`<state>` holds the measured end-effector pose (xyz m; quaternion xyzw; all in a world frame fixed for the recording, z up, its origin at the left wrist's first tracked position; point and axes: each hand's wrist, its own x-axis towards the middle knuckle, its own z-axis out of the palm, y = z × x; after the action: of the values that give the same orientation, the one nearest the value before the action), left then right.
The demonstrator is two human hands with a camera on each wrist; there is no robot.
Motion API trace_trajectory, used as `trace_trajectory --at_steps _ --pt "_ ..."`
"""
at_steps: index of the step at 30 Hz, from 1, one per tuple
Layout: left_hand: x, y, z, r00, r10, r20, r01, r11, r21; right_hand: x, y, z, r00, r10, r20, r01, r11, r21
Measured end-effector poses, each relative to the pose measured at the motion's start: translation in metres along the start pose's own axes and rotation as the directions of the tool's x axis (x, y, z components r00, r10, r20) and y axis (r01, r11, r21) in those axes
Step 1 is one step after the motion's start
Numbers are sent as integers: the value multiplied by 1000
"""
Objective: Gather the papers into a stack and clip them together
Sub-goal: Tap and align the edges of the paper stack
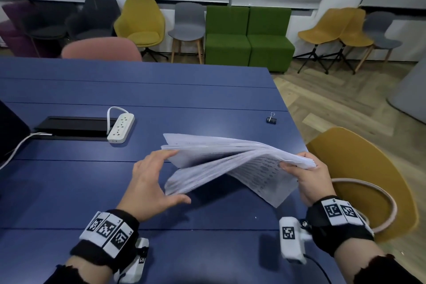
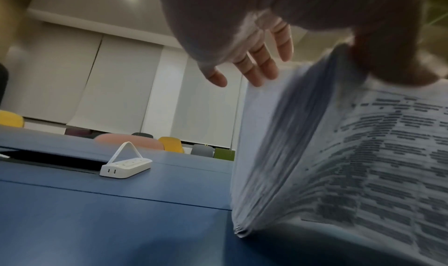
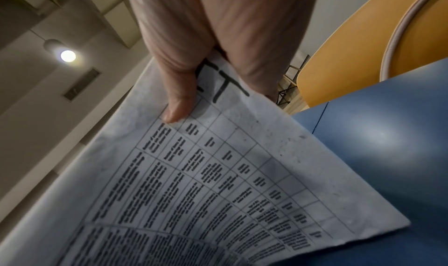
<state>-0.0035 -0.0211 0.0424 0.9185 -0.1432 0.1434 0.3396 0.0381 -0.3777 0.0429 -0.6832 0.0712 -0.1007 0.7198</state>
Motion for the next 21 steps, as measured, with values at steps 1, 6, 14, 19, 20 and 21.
trace_trajectory --at_steps 1,6,14,19,20,21 --pt "1 -2 3 1000 30 -2 -29 998 55 1 0 0 1000 -3 -3 3 1000 -1" --pt "7 -9 13 992 83 -100 -70 990 126 1 -1 0 999 4 36 -3 1000 -24" --pt "15 -3 5 957 -38 -286 26 999 -46 -3 -3 -3 997 27 78 -27 1000 7" --pt "18 1 3 939 -121 -322 95 991 -96 -3 0 -2 995 34 92 -34 999 5" --pt "18 1 3 937 -141 -320 113 988 -106 -4 0 -2 995 31 94 -31 999 6" --pt "19 1 3 938 -149 -312 117 986 -118 -4 0 -1 995 30 92 -30 1000 5"
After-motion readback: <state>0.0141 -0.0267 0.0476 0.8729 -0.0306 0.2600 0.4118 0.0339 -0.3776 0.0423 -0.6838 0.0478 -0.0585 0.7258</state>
